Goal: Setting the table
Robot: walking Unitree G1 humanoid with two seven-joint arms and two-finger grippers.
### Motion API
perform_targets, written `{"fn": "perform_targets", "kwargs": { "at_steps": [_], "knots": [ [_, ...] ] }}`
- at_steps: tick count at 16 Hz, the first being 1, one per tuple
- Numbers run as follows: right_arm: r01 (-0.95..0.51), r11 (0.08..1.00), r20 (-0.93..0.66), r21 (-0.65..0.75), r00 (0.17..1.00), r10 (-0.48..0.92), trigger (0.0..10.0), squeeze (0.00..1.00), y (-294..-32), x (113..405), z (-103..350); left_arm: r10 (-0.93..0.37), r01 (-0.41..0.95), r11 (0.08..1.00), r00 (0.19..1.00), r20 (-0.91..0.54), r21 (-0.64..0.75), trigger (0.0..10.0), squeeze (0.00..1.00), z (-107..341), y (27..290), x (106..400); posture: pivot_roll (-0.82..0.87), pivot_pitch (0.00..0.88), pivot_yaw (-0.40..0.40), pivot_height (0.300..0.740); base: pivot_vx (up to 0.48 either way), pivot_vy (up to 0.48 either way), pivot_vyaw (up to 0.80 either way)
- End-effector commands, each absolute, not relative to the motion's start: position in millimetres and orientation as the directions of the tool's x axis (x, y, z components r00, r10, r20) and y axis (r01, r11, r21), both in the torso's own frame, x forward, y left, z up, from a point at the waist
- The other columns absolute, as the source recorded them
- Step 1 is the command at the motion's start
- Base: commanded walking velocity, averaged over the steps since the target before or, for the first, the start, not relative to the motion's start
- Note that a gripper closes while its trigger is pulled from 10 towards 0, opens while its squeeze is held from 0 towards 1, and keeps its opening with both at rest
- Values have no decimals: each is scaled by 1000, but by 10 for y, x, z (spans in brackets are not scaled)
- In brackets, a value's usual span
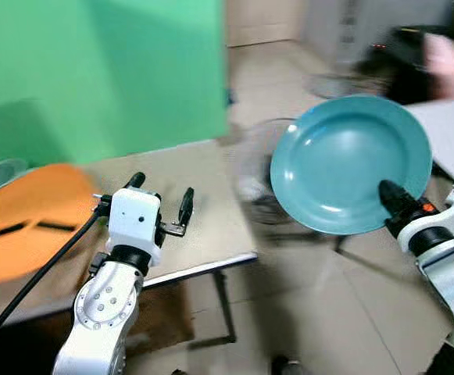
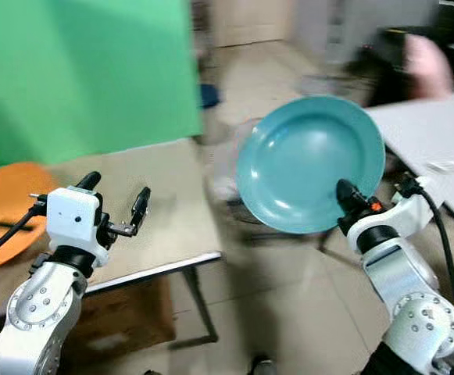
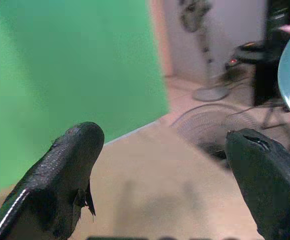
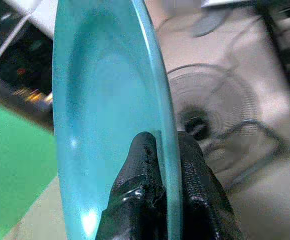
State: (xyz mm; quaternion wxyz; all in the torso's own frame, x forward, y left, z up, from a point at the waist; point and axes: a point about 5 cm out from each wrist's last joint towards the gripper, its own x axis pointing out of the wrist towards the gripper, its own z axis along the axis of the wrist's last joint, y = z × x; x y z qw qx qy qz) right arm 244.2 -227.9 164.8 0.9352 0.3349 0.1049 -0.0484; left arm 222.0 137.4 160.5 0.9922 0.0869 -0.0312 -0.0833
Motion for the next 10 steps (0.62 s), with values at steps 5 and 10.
{"fn": "perform_targets", "kwargs": {
  "at_steps": [5, 10],
  "knots": [
    [97, 861, -251, 499, 967, 36, 10000, 0, -2047, 2542, 1678, -127, 115, 972, 991, 47, 204, 10000, 0, 1592, 1442, 2188, -72, 0, 62, 740, 0, 0, -745],
    [19, 914, -273, 405, 957, 101, 10000, 0, -1790, 2679, 1672, -93, 79, 972, 994, 52, 221, 10000, 0, 1639, 1626, 2208, -55, 0, 46, 740, 0, 0, -746]
  ]
}}
